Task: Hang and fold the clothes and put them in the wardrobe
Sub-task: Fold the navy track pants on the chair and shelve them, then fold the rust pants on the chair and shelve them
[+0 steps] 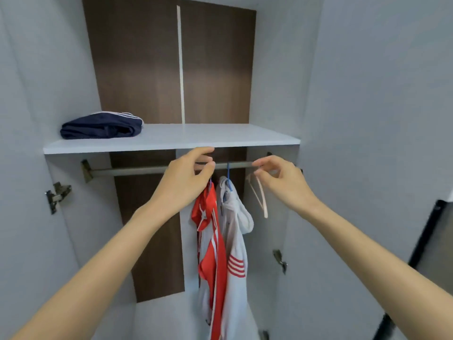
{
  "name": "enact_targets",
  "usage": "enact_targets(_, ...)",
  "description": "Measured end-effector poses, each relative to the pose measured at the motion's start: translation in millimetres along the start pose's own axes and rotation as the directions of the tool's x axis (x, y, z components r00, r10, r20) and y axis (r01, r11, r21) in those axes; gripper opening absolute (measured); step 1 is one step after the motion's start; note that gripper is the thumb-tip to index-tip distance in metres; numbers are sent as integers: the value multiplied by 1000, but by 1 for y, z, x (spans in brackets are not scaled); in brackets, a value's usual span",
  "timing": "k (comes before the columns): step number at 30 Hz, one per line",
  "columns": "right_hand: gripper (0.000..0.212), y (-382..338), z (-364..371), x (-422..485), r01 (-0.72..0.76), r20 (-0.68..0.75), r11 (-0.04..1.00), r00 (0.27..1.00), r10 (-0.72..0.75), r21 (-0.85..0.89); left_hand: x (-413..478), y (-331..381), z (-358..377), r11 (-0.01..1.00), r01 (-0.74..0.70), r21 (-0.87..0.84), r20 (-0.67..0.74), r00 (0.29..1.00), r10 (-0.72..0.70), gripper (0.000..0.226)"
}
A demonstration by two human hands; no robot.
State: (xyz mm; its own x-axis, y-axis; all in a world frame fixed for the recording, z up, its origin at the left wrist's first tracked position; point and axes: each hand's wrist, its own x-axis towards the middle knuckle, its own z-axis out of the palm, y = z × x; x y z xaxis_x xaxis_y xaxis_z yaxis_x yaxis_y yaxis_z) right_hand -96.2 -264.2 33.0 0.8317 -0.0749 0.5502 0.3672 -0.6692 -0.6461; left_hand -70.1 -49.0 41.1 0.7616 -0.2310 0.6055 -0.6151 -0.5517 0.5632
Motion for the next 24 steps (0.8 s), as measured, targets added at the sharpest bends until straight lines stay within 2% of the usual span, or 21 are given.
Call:
enact_targets(8, 16, 40, -70, -164, -284, -15, 958, 959, 283, -30, -95, 68, 74, 991, 27, -130, 226, 974, 3, 39)
enact_targets(12, 16, 47, -101, -253, -397, -43, 916, 918, 395, -60, -156, 106, 106, 978, 57, -201, 376, 926, 23, 38)
enact_targets(18, 17, 43, -147, -370, -567, -160, 819, 820, 550, -85, -222, 155, 150, 960, 65, -271, 537, 838, 95, 36)
enact_targets(24, 17, 29, -171, -461, -713, -335, 701, 668, 665, -30, -265, 193, 183, 913, 64, -403, 643, 729, 233, 35)
